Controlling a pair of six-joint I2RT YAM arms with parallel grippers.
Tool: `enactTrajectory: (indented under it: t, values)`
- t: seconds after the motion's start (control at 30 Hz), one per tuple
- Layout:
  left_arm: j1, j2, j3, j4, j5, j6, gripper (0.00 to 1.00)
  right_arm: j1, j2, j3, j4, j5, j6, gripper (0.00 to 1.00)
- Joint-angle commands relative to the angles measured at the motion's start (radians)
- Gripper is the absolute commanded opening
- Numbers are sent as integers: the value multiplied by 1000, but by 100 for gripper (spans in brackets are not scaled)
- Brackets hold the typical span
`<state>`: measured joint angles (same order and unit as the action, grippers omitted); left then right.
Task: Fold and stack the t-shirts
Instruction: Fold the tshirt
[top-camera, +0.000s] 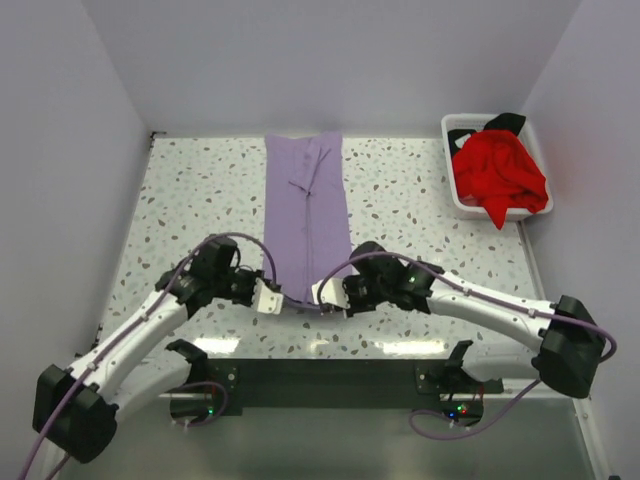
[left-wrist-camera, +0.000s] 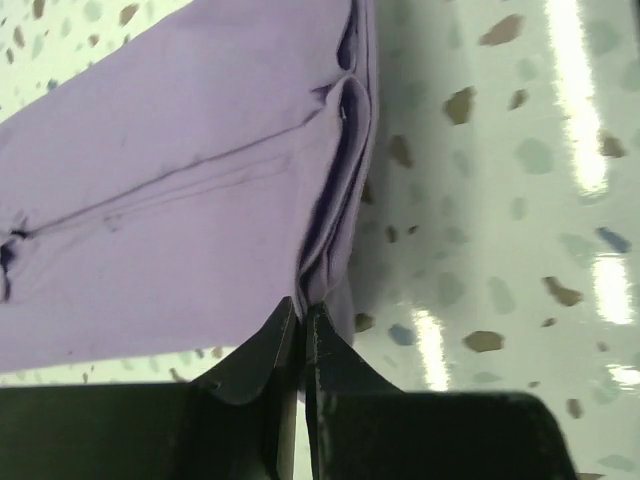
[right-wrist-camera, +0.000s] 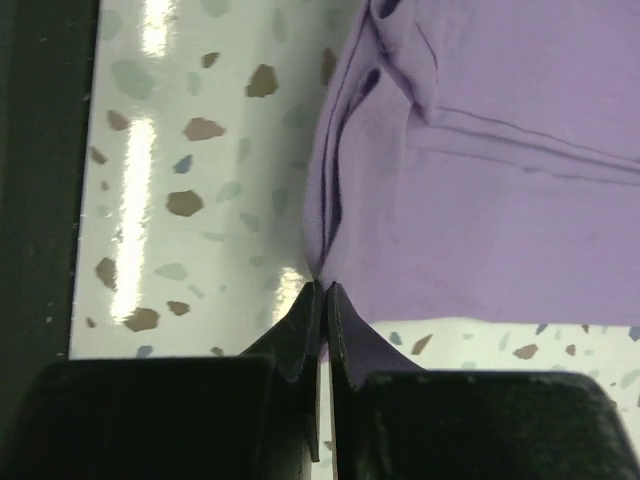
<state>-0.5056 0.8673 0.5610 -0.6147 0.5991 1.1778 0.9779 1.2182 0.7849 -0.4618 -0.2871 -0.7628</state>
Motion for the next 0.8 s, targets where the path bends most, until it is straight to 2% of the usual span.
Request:
enactTrajectory:
  t: [0.0,0.23,0.37,0.53,0.77]
  values:
    - [87,137,108,46,36,92,0,-79,73,112,0,-81,-104,0]
    - [165,370,237,210,36,148,0,-273,304,299,29,-178,-296,0]
    - [211,530,344,279,36,164,0,-334,449,447,-1,-236,-383,0]
    - [265,691,514,293,34,158,0,-409,604,618,-24,-285,-446,0]
    - [280,887,655,346,5,154,2,-484,788,804,-35,-314,-480,0]
